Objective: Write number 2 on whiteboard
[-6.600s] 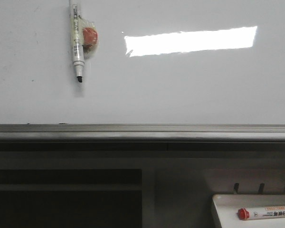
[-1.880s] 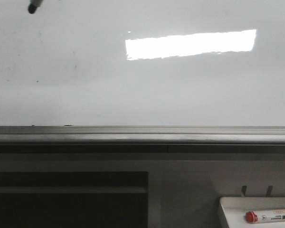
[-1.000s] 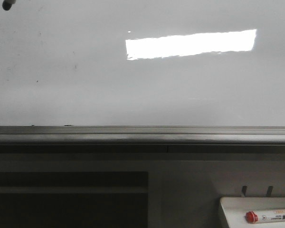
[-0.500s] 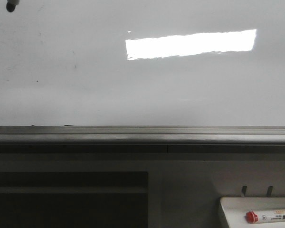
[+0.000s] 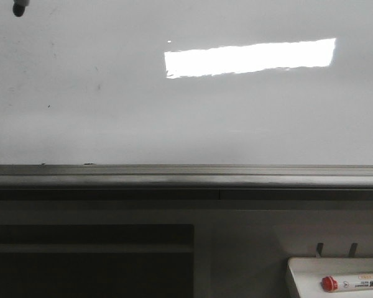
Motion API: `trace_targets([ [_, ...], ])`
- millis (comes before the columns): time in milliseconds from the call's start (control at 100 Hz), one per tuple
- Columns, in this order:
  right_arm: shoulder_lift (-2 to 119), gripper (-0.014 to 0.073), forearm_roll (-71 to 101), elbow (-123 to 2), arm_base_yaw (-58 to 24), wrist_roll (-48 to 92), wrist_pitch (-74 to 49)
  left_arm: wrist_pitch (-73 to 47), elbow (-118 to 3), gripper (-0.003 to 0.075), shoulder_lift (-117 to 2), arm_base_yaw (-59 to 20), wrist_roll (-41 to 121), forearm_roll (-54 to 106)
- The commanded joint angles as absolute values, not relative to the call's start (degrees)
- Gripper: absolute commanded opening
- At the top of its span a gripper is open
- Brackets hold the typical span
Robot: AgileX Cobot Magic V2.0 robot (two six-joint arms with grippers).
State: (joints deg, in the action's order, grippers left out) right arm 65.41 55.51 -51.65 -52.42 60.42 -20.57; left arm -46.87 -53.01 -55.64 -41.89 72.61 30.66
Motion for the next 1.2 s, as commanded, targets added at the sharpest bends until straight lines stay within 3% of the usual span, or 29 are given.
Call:
trace_targets([
  [0,64.4,0.0281,58.6,-54.2,-52.3,60.5,-15.3,-47.7,-54.3,-0.002,-55.1,-42.4,73.3,32.5],
  [90,64.4,0.0173,58.7,-54.2,-52.3,60.5,-15.4,-47.7,-54.3,-0.002,-55.1,-42.4,73.3,32.5],
  [240,64.4,-0.0081,58.7,-54.2,-52.3,60.5,-15.4,-46.6,-54.3,-0.0018,-55.1,-42.4,69.2,32.7],
  [300,64.4,-0.0077,58.7,-54.2,-52.3,60.5,-15.4,-45.9,-54.3,0.0008,-55.1,-42.4,66.8,32.7],
  [400,64.4,-0.0077,58.7,-54.2,-52.3,60.5,-15.4,-45.8,-54.3,0.0164,-54.9,-42.4,64.5,33.3],
  [500,64.4,-0.0077,58.7,-54.2,-52.3,60.5,-15.1,-45.8,-54.3,0.0386,-54.0,-42.4,61.4,33.4],
  [580,64.4,-0.0077,58.2,-54.2,-52.3,60.5,-13.8,-45.7,-54.3,0.0467,-51.9,-42.4,59.5,33.5],
  [810,65.3,-0.0077,53.3,-54.2,-52.2,60.6,2.0,-40.4,-54.3,0.0404,-38.5,-41.9,52.1,29.8],
  [960,69.2,-0.0077,49.6,-54.5,-52.2,60.6,12.2,-37.3,-54.3,0.033,-29.1,-39.8,35.8,13.8],
  [1070,73.0,-0.0077,49.6,-54.8,-52.2,60.6,17.7,-39.0,-53.6,0.0234,-23.6,-38.4,24.1,2.5],
  [1190,77.2,-0.0077,49.6,-55.0,-51.2,60.6,20.7,-40.3,-50.8,0.0073,-19.0,-37.9,19.3,0.0],
])
